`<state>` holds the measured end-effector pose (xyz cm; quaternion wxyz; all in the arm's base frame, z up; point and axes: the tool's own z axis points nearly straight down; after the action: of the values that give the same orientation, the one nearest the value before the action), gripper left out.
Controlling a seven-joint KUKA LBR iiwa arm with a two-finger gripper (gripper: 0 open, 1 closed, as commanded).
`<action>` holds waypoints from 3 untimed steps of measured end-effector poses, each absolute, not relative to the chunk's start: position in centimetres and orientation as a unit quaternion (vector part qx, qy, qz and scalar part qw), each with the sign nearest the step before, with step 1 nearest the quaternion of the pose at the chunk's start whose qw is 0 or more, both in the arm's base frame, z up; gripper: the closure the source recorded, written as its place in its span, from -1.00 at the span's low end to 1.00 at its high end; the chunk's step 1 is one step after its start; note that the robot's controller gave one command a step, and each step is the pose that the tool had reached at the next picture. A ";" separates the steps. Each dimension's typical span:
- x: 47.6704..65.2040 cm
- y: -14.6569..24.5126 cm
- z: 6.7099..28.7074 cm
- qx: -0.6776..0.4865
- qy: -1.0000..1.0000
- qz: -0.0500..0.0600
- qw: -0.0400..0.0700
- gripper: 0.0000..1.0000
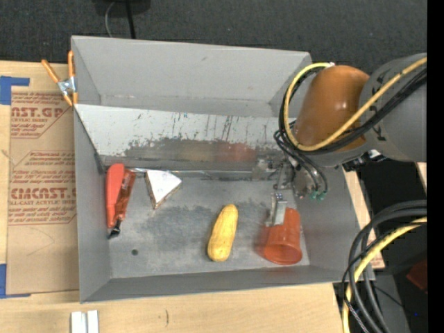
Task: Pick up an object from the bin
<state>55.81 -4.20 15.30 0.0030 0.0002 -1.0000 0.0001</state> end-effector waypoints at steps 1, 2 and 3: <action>56.0 -4.2 15.8 0.000 -1.000 0.000 -0.001 -1.00; 55.5 -1.6 12.2 0.126 -0.992 0.001 -0.003 -1.00; 55.0 0.1 10.6 0.211 -0.978 -0.001 0.003 -1.00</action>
Offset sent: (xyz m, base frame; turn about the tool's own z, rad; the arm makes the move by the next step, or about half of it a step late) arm -0.0122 0.0621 -0.0830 -0.5725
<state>55.04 0.07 10.64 0.0027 0.2105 -0.9776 -0.0013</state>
